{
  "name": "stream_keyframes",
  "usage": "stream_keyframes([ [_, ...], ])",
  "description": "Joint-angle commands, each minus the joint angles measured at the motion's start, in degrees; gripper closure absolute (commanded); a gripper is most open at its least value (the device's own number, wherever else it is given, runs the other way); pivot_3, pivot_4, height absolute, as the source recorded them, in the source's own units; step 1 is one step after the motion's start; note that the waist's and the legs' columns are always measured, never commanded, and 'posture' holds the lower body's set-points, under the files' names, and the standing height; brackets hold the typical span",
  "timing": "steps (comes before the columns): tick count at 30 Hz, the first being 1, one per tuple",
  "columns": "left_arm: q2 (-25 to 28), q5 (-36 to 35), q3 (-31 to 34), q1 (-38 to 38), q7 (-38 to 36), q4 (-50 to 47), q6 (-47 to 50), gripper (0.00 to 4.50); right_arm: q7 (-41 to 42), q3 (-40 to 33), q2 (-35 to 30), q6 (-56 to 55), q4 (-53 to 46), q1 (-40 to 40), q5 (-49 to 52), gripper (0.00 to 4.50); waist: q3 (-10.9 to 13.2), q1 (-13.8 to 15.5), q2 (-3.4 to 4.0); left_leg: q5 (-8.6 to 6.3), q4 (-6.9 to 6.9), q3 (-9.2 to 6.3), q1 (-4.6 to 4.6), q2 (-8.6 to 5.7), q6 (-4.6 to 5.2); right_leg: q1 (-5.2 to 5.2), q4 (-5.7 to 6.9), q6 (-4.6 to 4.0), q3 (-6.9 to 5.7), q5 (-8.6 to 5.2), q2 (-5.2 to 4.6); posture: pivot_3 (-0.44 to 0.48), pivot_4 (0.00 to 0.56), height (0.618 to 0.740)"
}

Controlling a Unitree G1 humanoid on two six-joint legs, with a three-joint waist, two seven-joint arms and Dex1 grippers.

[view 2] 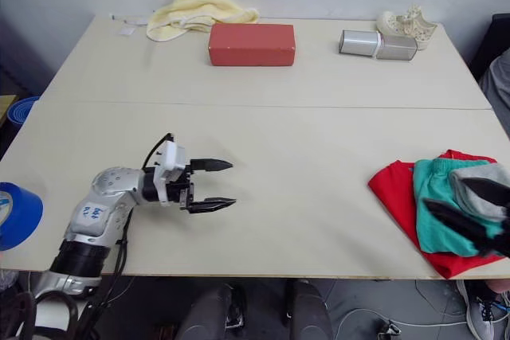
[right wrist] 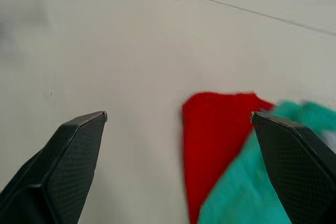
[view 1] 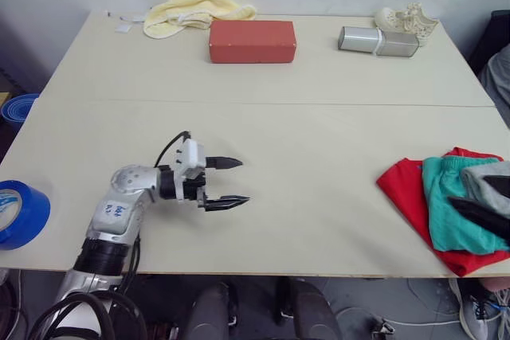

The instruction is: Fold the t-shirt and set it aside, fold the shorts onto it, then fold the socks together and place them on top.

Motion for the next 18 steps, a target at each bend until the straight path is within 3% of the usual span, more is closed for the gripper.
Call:
stream_keyframes([
  [1,1.39,1.66,3.88,3.27,4.79,-4.66,-2.08,0.0,8.78,17.52,3.21,-18.36,2.58,-8.92,-13.79,0.03,0.0,-0.08,0.0,-0.02,0.01,0.03,0.03,0.0,-0.02,0.04,0.09,0.04,-0.01,-0.04,0.0,0.0,0.15,0.74],
  [4,3.57,3.71,5.27,7.03,4.71,-4.97,-6.22,0.0,13.58,30.07,5.92,-28.11,10.12,-17.37,-22.95,0.03,0.02,0.09,0.0,-0.07,0.05,0.12,0.02,-0.09,0.02,0.06,0.14,0.1,-0.13,-0.08,-0.1,0.0,0.15,0.74],
  [8,5.73,5.9,6.95,11.84,5.74,-4.94,-10.72,0.0,18.18,39.93,10.22,-39.05,21.2,-25.78,-30.51,0.03,0.09,0.39,-0.01,-0.09,0.33,0.11,0.03,-0.09,0.06,0.13,0.1,0.03,-0.27,-0.12,-0.21,0.0,0.15,0.74],
  [18,7.38,8.51,8.79,16.23,10.01,-5.1,-14.74,0.0,18.89,45.66,16.61,-54.78,36.56,-32.59,-38.16,0.03,0.13,0.75,0.06,-0.04,0.4,-0.04,0.24,0.0,-0.33,0.11,0.58,-0.49,-0.26,0.16,-0.44,0.0,0.15,0.74],
])
